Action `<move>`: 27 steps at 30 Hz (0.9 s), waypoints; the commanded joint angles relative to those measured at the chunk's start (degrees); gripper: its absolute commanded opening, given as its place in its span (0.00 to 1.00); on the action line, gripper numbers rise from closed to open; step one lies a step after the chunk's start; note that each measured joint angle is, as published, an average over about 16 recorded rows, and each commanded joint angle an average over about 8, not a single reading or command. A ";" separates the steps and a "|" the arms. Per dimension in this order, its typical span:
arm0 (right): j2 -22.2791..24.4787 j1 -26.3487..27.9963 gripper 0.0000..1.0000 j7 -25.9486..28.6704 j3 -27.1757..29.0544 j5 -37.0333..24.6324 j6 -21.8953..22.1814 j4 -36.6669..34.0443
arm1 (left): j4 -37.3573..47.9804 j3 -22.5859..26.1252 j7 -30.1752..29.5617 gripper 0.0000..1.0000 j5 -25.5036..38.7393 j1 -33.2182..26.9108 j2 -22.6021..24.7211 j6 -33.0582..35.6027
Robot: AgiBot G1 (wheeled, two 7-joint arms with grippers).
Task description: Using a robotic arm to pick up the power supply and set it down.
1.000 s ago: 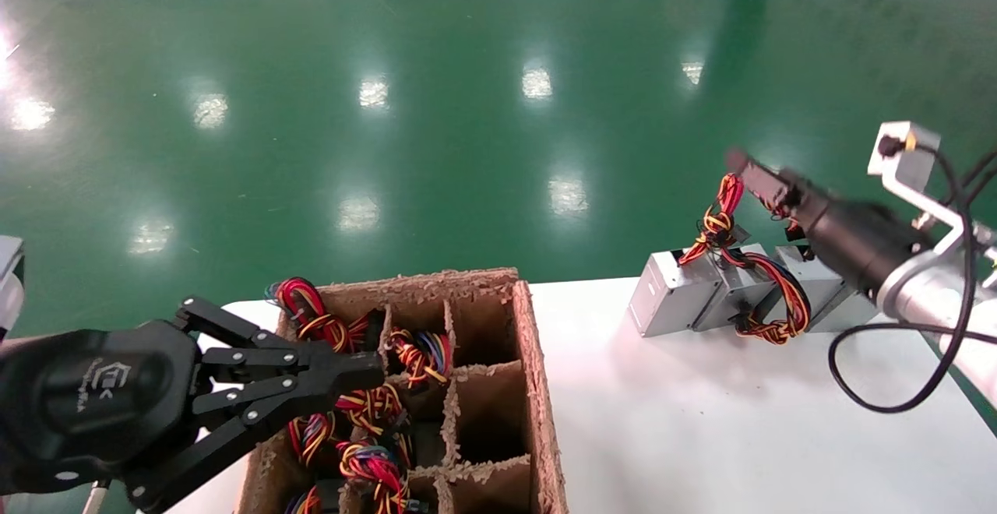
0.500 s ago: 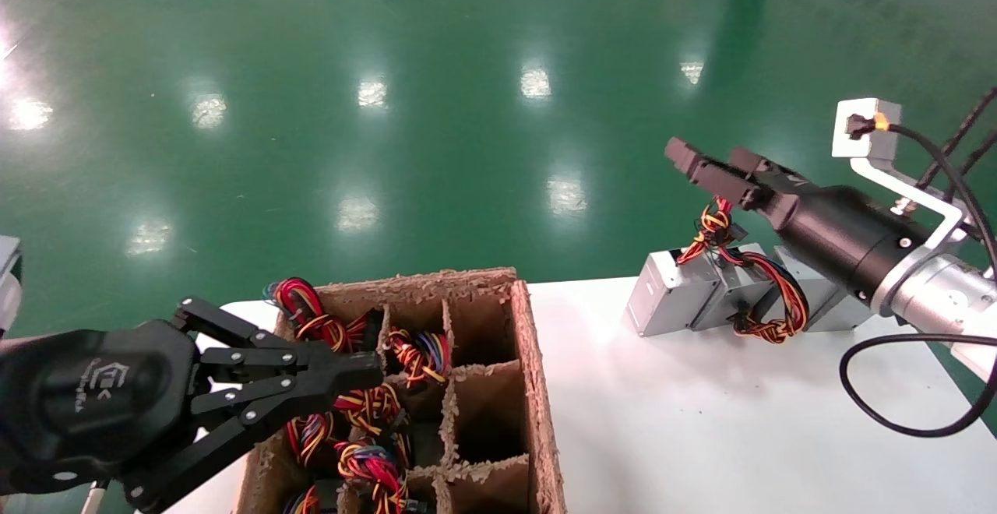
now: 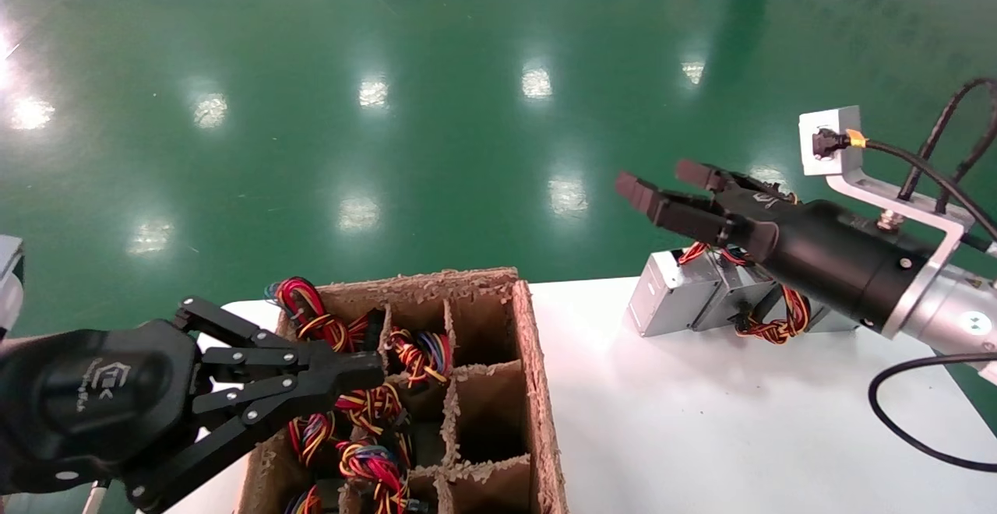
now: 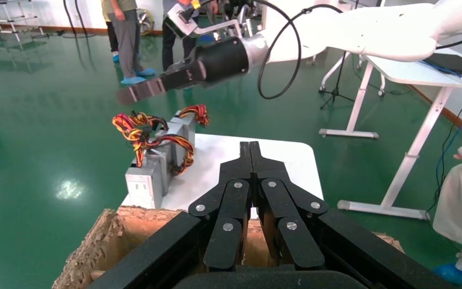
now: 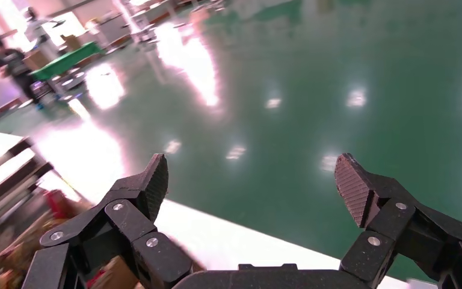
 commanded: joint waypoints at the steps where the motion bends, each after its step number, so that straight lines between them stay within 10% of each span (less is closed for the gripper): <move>1: 0.20 -0.03 1.00 -1.10 0.72 0.43 -2.69 0.12 | 0.00 0.00 0.00 1.00 0.00 0.00 0.00 0.00; 27: 2.73 -0.36 1.00 -15.35 10.08 5.98 -37.46 1.69 | 0.00 0.00 0.00 1.00 0.00 0.00 0.00 0.00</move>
